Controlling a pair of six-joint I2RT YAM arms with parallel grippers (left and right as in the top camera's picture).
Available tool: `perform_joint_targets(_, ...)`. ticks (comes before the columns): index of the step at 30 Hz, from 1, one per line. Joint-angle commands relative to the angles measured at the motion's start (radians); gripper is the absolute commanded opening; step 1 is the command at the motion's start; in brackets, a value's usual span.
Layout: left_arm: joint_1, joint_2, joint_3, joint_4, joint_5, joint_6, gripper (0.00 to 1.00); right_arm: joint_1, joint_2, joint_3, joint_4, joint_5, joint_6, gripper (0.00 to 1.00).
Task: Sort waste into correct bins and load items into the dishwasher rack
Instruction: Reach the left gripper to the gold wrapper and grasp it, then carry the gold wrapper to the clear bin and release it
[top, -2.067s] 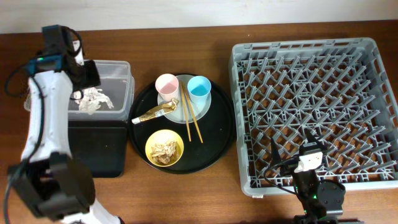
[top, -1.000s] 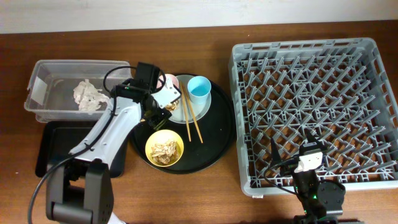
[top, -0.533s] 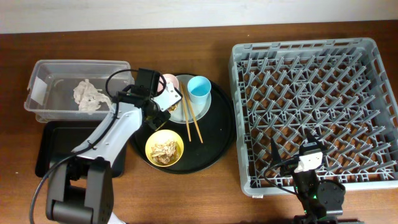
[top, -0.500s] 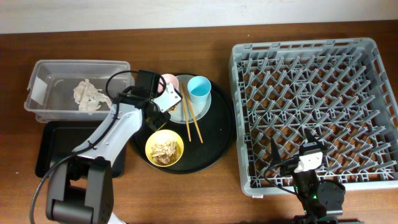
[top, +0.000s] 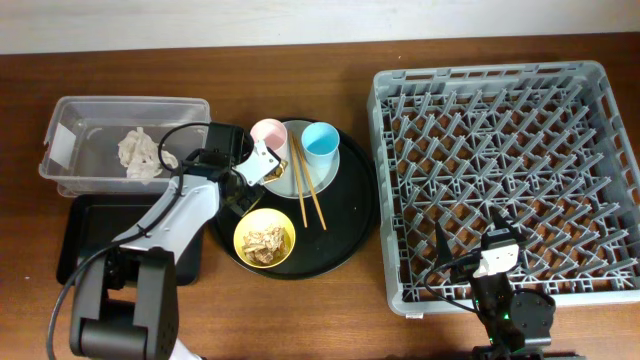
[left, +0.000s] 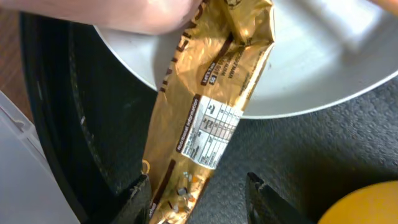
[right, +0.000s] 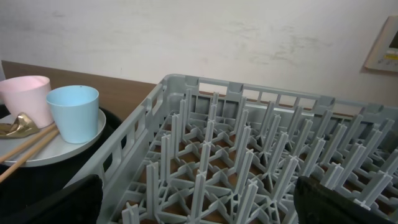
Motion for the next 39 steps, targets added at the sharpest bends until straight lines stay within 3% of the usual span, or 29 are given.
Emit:
perform_joint_targets(1,0.003,0.008,-0.025,0.031,0.012,0.011,0.49,0.005,-0.006,-0.005,-0.005,0.006,0.011,0.98)
perform_joint_targets(9,0.004,0.012,-0.064,0.14,0.011,0.011,0.47,0.005,-0.006,-0.005,-0.005,0.006,0.011,0.98)
perform_joint_targets(14,0.004,0.048,-0.064,0.158,0.011,0.011,0.38,0.005,-0.006,-0.005,-0.005,0.006,0.011,0.98)
perform_joint_targets(15,0.004,0.069,-0.064,0.158,0.011,0.012,0.31,0.005,-0.006,-0.005,-0.005,0.006,0.011,0.98)
perform_joint_targets(17,0.004,0.074,-0.064,0.166,0.002,0.012,0.01,0.005,-0.006,-0.005,-0.005,0.006,0.011,0.98)
perform_joint_targets(22,0.003,0.002,-0.053,0.165,-0.007,0.011,0.0,0.005,-0.006,-0.005,-0.005,0.006,0.011,0.98)
perform_joint_targets(32,0.014,-0.522,-0.052,0.11,-0.014,-0.029,0.0,0.005,-0.006,-0.005,-0.005,0.006,0.011,0.98)
perform_joint_targets(37,0.208,-0.503,-0.052,0.201,-0.144,-0.336,0.0,0.005,-0.006,-0.005,-0.005,0.006,0.011,0.99)
perform_joint_targets(39,0.336,-0.455,-0.052,0.233,-0.141,-0.599,0.0,0.005,-0.006,-0.005,-0.005,0.006,0.011,0.98)
